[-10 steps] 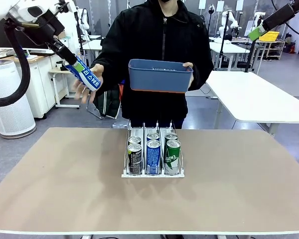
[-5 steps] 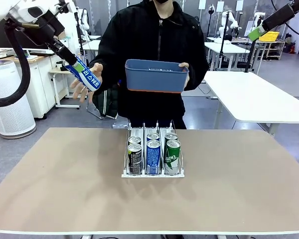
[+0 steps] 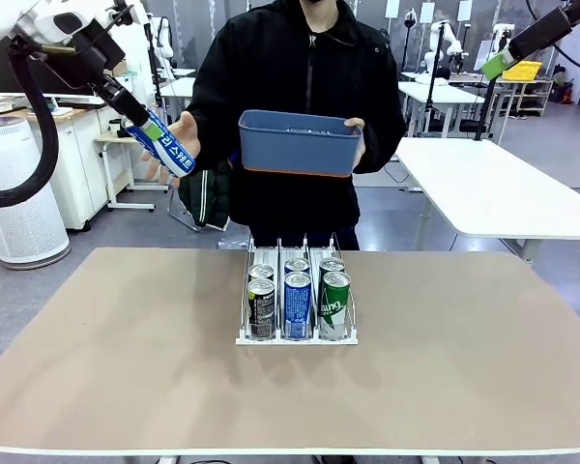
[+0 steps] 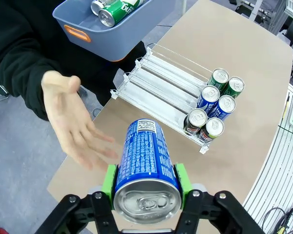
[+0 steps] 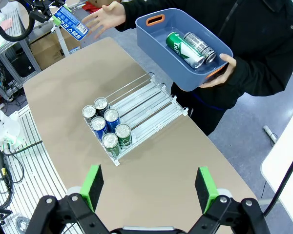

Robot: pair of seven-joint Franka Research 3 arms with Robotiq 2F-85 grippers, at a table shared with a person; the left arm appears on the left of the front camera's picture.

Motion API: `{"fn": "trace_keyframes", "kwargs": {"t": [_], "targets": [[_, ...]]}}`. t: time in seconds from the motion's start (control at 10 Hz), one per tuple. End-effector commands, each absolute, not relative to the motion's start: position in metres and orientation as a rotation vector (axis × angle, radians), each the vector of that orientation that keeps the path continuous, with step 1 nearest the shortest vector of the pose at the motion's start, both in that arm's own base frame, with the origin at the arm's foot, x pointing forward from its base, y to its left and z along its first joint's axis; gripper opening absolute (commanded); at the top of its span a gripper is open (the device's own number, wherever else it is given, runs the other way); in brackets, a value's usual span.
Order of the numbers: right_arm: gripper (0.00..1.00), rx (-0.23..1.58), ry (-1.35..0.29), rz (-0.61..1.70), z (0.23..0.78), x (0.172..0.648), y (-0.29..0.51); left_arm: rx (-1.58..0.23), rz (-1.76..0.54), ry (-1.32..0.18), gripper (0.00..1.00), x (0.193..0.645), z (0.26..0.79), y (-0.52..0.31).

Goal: Fill the beverage cans into the dispenser.
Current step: Place the picked Ionic drink in the line of the Automatic Can Dispenser with the same cans.

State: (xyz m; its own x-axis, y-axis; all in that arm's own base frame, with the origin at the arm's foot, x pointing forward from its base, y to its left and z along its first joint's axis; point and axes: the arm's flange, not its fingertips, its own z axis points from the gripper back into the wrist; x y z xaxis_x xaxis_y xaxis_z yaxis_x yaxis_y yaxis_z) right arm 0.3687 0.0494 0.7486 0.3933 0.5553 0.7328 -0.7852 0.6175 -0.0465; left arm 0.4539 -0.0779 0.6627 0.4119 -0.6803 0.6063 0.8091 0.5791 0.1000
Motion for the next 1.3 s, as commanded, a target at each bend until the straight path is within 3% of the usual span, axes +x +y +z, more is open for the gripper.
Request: {"fn": "trace_keyframes", "kwargs": {"t": [0.0,0.4,0.5,1.2], "targets": [[1.0,0.342,-0.789,0.869,0.748,0.37,0.048,-0.221,-0.947,-0.657,0.0,0.454,0.664,-0.076],[1.0,0.342,-0.789,0.869,0.748,0.37,0.048,-0.221,-0.947,-0.657,0.0,0.454,0.664,-0.076],[1.0,0.342,-0.789,0.869,0.748,0.37,0.048,-0.222,-0.946,-0.652,0.58,0.454,0.663,-0.078],[1.0,0.342,-0.789,0.869,0.748,0.37,0.048,-0.159,-0.86,-0.567,0.58,0.374,0.643,-0.162]]}}
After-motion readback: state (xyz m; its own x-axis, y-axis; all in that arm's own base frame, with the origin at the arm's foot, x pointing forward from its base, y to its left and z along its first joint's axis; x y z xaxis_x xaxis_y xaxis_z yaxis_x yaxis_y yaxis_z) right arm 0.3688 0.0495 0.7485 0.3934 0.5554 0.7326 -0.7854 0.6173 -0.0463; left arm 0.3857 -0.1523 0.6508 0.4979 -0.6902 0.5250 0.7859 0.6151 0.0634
